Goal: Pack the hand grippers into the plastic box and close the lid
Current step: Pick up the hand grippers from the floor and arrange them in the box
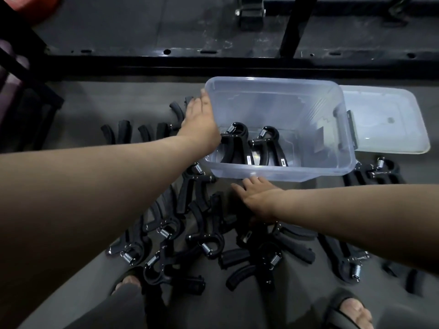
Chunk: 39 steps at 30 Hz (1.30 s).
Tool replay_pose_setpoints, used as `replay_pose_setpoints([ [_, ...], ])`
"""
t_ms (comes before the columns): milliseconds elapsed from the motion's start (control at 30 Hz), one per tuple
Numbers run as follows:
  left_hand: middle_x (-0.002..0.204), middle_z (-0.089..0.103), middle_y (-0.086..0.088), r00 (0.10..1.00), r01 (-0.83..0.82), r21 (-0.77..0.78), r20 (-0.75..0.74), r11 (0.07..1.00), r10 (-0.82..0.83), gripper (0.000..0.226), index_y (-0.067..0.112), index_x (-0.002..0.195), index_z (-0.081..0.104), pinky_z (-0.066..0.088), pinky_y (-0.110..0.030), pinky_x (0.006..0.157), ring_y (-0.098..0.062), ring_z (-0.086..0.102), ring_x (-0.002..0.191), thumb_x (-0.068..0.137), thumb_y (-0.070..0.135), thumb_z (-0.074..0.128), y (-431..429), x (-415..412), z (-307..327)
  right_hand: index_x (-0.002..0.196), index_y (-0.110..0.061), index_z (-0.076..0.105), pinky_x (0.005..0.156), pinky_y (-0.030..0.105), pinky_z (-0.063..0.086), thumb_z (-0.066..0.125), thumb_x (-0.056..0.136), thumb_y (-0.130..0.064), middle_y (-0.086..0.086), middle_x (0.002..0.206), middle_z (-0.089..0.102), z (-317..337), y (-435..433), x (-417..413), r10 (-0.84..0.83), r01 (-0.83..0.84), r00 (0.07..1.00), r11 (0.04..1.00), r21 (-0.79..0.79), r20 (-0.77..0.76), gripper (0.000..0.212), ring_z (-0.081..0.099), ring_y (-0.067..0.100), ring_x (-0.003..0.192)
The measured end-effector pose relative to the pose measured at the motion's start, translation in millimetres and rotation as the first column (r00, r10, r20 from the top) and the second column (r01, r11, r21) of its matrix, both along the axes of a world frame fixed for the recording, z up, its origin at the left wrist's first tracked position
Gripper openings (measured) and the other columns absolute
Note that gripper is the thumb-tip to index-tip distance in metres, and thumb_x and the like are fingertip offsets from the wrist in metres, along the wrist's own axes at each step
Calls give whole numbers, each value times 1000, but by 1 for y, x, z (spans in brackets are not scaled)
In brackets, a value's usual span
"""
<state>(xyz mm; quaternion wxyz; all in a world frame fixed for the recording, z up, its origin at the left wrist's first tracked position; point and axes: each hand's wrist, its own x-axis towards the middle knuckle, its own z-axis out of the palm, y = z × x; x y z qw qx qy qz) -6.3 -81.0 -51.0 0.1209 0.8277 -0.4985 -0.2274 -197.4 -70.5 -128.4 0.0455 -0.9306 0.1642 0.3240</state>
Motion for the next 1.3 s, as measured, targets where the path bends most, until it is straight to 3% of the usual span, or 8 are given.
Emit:
replay_pose_setpoints([
  [133,160,0,-5,1000,-18,19,-23,1000,18,92,13,152,-15,8,-41,120,-22,-7,148,84,1,47,1,-1,2,134,-17,38,100,41,36,78,69,-54,12,126,49,7,5,-11,-18,21,999,998,66,-39,85,45,33,118],
  [367,159,-1,-6,1000,1,-16,-4,1000,-1,93,11,151,-16,7,-40,120,-22,-6,148,83,2,46,4,0,-3,126,-14,44,79,39,49,47,97,-17,13,118,60,46,6,-17,251,-245,968,955,165,-15,30,62,36,105],
  [500,159,1,-8,1000,11,-52,0,999,-11,91,10,152,-14,7,-40,120,-22,-4,148,82,2,44,4,2,-7,118,-25,41,63,31,46,66,84,-32,1,90,63,96,-8,-20,-61,-31,972,924,380,227,43,56,19,72],
  [667,160,2,-9,1000,17,-54,-9,998,-17,90,10,152,-13,10,-45,119,-23,-3,148,83,5,44,3,4,-9,115,-17,57,62,21,49,76,82,-7,2,77,61,157,-68,-30,-687,271,726,330,904,33,39,57,10,69],
  [900,161,-5,-2,1000,-10,-55,-20,998,9,89,14,152,-13,7,-42,120,-18,-8,148,81,1,38,6,0,-7,81,-19,69,58,24,50,61,87,-10,3,83,70,139,-116,-46,-924,375,335,-50,925,-186,14,64,13,71],
  [1067,161,0,-2,1000,-26,-79,-14,997,25,89,13,153,-11,10,-42,120,-17,-5,148,79,1,38,4,1,-10,92,-13,63,65,27,57,57,91,-13,6,79,70,108,-131,-38,-908,457,61,-343,820,-414,6,65,15,68],
  [1200,160,2,-3,999,-33,-91,-16,995,31,88,13,153,-10,9,-40,120,-18,-4,148,80,1,38,5,-1,-8,92,-11,61,62,29,56,59,94,-19,8,87,67,86,-152,-33,-925,650,51,-255,716,-376,8,64,17,73],
  [1300,161,2,-3,999,-34,-95,-21,995,32,87,13,153,-9,8,-39,120,-17,-4,148,81,1,38,6,-1,-7,101,-13,61,61,29,53,71,88,-21,10,93,68,77,-168,-34,-947,766,293,150,625,-132,19,64,22,78],
])
